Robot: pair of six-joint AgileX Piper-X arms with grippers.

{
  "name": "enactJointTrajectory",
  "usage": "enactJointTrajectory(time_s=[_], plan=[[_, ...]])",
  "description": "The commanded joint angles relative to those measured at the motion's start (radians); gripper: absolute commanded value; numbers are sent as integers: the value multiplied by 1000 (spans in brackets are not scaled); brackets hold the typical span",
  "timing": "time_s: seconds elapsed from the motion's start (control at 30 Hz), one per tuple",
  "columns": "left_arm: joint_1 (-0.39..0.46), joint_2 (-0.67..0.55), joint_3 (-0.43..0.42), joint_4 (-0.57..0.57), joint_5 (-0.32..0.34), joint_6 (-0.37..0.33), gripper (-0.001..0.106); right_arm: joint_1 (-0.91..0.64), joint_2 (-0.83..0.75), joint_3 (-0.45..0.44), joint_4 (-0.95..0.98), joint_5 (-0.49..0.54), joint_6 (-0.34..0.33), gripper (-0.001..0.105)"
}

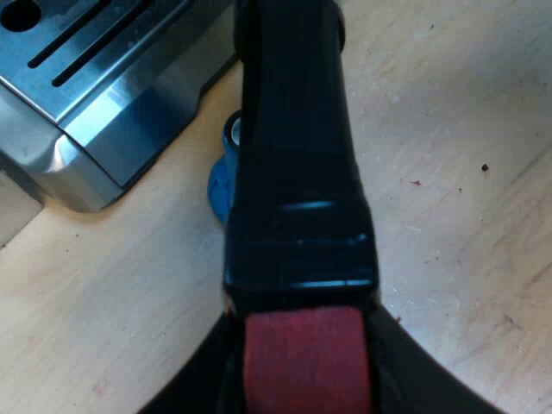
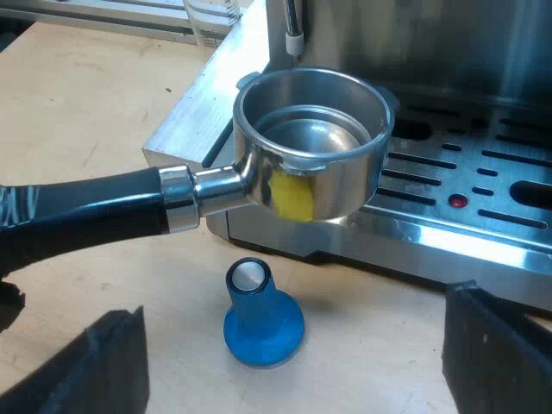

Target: Put the handle in the coffee machine

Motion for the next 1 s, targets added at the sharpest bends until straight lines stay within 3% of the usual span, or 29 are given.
enactJointTrajectory(time_s=[0.03, 1.0], plan=[[2, -10, -15, -35, 36, 5, 0, 2, -3, -3, -2, 13, -16, 71], [2, -10, -15, -35, 36, 5, 0, 2, 20, -3, -33, 13, -16, 71]])
